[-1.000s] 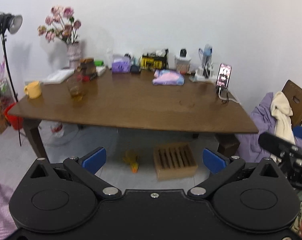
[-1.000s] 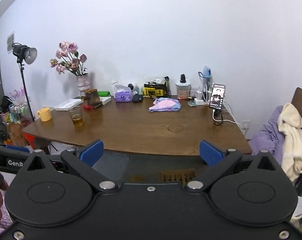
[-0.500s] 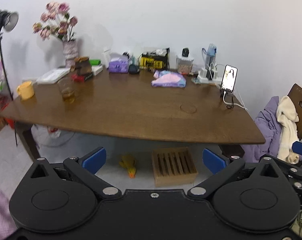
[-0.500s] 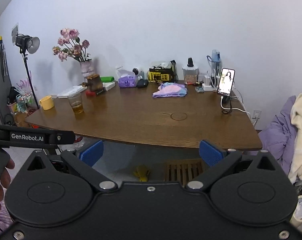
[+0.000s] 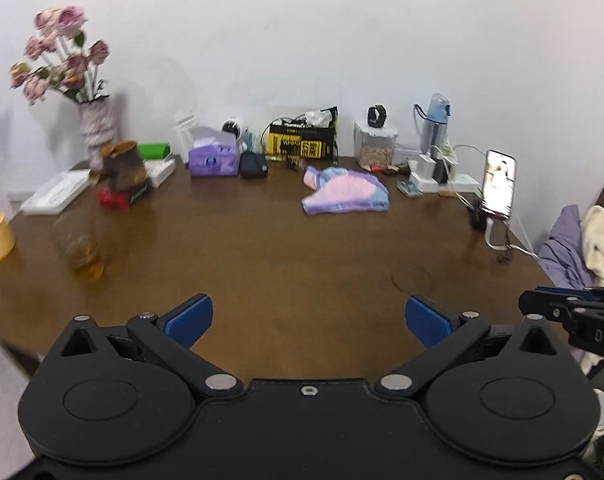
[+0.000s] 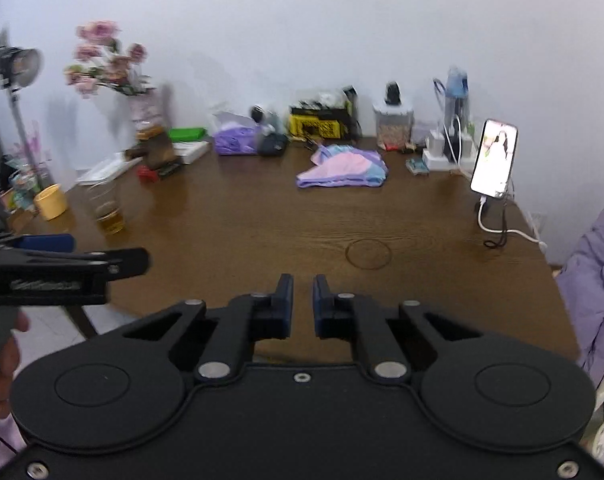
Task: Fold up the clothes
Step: 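Move both tools toward the pink-and-blue garment on the table, then grasp the purple-trimmed waistband with the left gripper while the right gripper grasps another edge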
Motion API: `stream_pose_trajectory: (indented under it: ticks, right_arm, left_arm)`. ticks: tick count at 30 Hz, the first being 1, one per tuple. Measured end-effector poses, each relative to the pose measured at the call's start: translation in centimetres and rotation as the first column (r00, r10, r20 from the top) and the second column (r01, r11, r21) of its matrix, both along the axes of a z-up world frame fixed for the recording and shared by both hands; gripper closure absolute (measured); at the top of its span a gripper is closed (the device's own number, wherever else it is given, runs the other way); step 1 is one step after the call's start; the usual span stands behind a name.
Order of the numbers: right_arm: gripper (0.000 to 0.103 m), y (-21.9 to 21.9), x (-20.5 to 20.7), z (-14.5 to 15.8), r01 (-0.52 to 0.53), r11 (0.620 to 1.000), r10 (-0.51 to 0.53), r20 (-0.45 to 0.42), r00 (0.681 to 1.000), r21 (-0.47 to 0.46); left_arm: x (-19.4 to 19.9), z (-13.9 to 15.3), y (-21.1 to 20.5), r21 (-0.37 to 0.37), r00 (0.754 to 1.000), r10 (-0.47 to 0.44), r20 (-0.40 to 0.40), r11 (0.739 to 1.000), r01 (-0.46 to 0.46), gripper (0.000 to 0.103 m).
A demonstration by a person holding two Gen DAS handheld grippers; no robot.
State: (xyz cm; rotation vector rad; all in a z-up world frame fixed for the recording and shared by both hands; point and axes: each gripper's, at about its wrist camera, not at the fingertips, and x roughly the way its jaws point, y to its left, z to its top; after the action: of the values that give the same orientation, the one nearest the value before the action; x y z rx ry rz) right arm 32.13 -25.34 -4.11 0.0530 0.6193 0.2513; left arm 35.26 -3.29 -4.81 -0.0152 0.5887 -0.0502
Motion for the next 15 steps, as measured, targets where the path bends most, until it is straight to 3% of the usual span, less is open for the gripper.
stream_pose_trajectory:
  ticks: [8,15]
  right_arm:
    - [0.094,1.2,11.2,0.2,0.065,0.997,-0.065,0.009,0.998,-0.033]
    - [0.094,0.6,19.1,-2.2,0.022,0.996,-0.023,-0.02,1.0,-0.082]
  left_arm:
    - [11.6,-0.8,1.4,-0.015,0.997,-0.015,-0.075,1.0,0.014,0.0]
    - [17.9,-2.0,-1.2,0.022,0.996,-0.031,-0.088,0.999,0.033,0.0]
